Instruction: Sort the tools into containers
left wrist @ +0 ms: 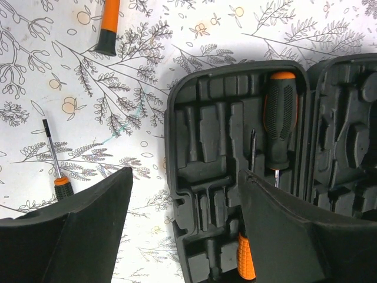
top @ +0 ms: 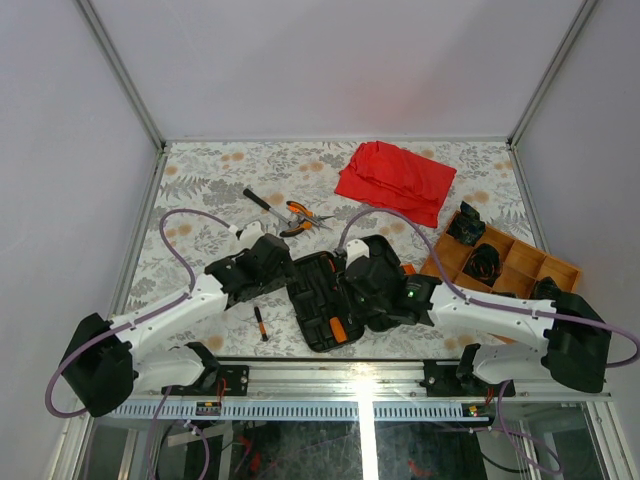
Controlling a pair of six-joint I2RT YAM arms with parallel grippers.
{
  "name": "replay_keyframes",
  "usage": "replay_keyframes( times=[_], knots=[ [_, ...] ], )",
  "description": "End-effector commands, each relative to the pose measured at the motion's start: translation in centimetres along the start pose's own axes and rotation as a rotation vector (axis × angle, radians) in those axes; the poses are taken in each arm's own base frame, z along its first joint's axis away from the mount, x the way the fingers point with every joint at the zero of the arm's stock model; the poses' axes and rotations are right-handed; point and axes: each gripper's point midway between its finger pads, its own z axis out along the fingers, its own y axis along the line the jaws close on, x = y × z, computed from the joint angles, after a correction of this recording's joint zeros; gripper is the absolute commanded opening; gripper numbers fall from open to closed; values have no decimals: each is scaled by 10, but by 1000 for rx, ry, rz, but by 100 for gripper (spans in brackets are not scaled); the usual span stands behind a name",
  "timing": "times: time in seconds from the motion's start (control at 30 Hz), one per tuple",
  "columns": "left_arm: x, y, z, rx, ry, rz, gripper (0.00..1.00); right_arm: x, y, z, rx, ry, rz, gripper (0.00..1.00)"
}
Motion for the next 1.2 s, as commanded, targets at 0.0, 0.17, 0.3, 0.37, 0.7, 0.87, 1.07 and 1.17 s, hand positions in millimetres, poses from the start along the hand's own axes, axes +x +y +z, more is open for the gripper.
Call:
replay_keyframes(
  times=[0.0, 0.17, 0.3, 0.37, 0.7, 0.87, 1.07, 1.17],
  knots=[
    [-16, -10, -7, 6, -43, 1, 71, -9, -10, -3, 47, -88, 37, 35],
    [-15, -30, -10, 31, -51, 18, 72, -1, -3, 5, 7, -67, 81, 35],
    [-9, -48, -6, 70, -32, 31, 70, 7, 11, 13, -60, -21, 85, 34],
    [-4, -53, 0, 71, -17, 38, 69, 10, 14, 16, -73, -8, 87, 34],
    [7, -66, 19, 86, 22, 51, 50, 20, 13, 26, -66, 34, 75, 32],
    [9, -67, 23, 86, 29, 58, 40, 25, 14, 30, -70, 54, 78, 31],
    [13, -58, 23, 75, 30, 71, 31, 20, 16, 33, -68, 41, 78, 30],
    [10, -54, 19, 76, 12, 75, 31, 14, 16, 34, -60, 28, 72, 30]
  ],
)
